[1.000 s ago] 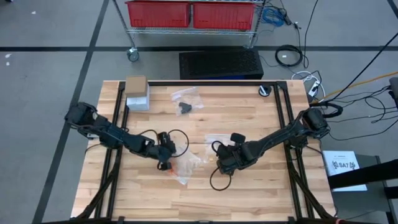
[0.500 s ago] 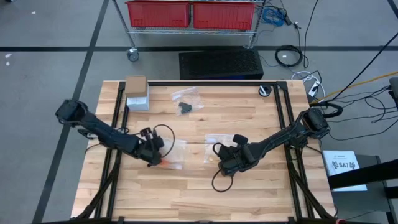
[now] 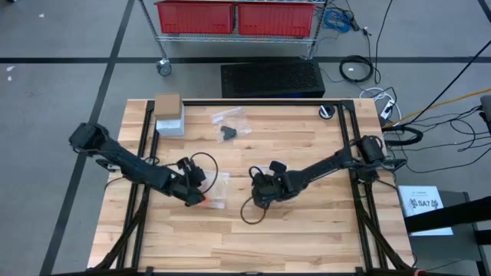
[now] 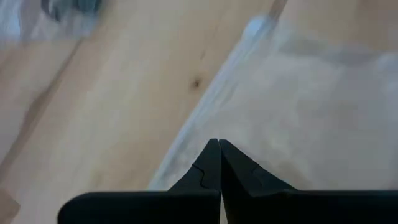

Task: Sort rubber bands
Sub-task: Adjust the bottom left zip bag

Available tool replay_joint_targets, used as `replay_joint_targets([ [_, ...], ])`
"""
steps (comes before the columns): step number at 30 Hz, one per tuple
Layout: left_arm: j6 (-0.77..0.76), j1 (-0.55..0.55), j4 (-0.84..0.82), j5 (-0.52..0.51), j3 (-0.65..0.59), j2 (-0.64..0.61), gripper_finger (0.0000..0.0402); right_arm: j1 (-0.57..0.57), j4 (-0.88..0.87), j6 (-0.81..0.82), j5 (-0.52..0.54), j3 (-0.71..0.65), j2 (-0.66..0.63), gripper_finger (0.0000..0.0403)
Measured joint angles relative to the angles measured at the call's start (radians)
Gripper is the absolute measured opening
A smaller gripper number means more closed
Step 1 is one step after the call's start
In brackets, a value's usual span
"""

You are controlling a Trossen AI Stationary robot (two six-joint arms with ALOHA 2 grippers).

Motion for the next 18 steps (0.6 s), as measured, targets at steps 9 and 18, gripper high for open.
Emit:
replay_joint_targets([
  [9, -0.064, 0.014, -0.011, -0.036, 0.002, 0.134, 0.0000, -0.039, 0.195, -0.057, -0.058, 0.000, 0.034, 0.0000],
  [18, -0.064, 0.014, -0.119, -0.054, 0.000, 0.084, 0.0000, -0.060, 0.244, -0.094, -0.061, 0.012, 0.034, 0.0000],
])
